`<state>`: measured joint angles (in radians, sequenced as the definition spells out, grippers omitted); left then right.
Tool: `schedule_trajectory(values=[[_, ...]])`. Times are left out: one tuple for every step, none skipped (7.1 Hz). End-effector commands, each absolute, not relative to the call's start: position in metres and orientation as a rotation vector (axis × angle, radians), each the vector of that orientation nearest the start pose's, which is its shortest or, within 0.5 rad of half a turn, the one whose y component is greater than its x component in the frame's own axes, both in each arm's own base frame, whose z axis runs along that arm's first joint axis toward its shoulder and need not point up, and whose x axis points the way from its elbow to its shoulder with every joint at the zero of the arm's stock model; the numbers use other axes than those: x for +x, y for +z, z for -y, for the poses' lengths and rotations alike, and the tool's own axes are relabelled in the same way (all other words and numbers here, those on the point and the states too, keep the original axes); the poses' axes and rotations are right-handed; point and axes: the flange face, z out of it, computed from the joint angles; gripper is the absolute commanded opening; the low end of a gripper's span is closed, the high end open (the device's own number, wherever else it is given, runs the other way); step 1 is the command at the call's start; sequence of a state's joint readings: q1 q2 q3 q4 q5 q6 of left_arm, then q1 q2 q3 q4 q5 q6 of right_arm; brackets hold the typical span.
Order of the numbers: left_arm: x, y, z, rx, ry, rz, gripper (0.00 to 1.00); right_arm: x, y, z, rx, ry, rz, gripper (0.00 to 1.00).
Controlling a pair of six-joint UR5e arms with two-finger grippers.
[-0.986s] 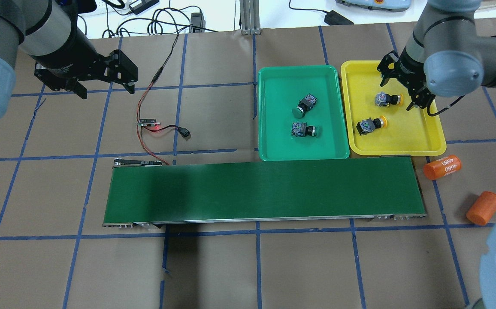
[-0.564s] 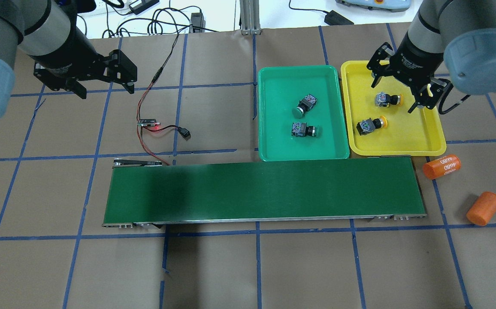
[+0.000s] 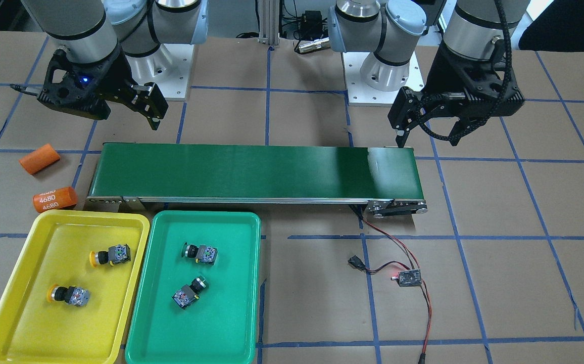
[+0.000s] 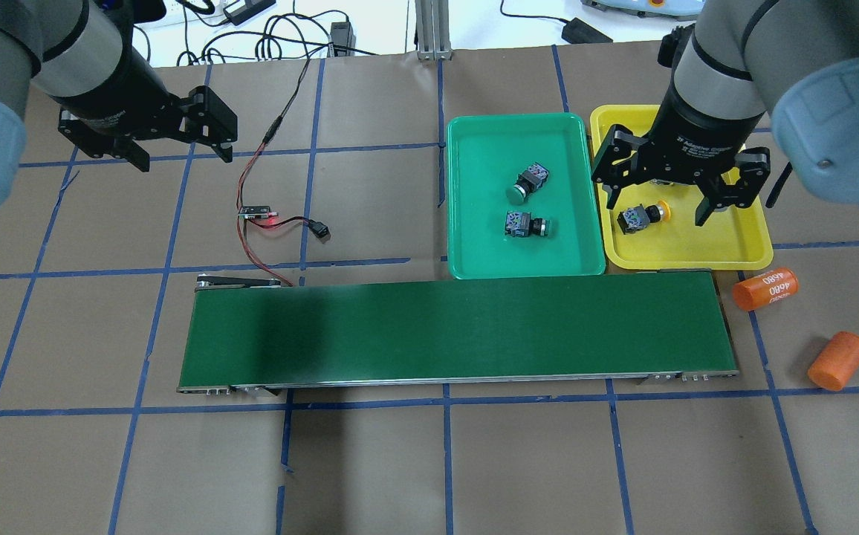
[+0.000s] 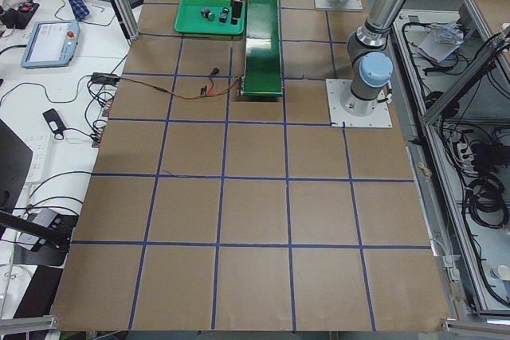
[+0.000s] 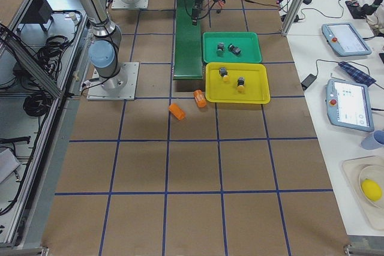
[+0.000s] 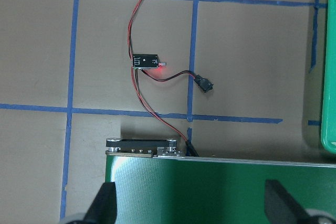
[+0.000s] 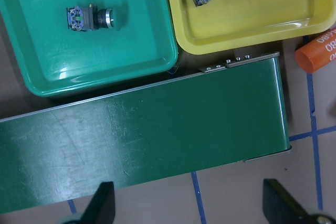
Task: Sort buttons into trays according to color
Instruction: 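Raise the open right gripper above the yellow tray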
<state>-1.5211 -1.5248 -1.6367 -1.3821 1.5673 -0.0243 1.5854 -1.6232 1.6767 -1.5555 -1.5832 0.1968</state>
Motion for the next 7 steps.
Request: schedule_trajectory(values=[[-0.109, 0.498, 0.494, -0.122, -0.265, -3.129, 1.0, 0.137, 0.467, 0.453, 0.164, 0.089, -3.149, 1.0], [-0.109, 0.498, 0.494, -0.122, -0.265, -3.129, 1.0, 0.134, 0.472, 0.449, 0.169, 0.081, -3.154, 1.0], [-0.109, 0.499, 0.493, -0.122, -0.267, -3.129, 1.0, 0.128, 0.471, 0.446, 0.152, 0.127, -3.146, 1.0], [-0.109, 0.498, 0.494, -0.122, -0.265, -3.129, 1.0, 0.119, 0.476, 0.446, 0.178, 0.111, -3.115, 1.0], [-0.109, 0.499, 0.493, -0.122, -0.267, -3.129, 1.0, 0.12, 0.484, 0.44, 0.192, 0.09, -3.093, 1.0], [-0.109, 0.499, 0.493, -0.124, -0.267, -3.129, 1.0, 0.12, 0.483, 0.439, 0.19, 0.092, -3.091, 1.0], [-0.109, 0.499, 0.493, -0.122, -0.267, -3.13, 1.0, 0.119, 0.483, 0.439, 0.192, 0.099, -3.095, 1.0]])
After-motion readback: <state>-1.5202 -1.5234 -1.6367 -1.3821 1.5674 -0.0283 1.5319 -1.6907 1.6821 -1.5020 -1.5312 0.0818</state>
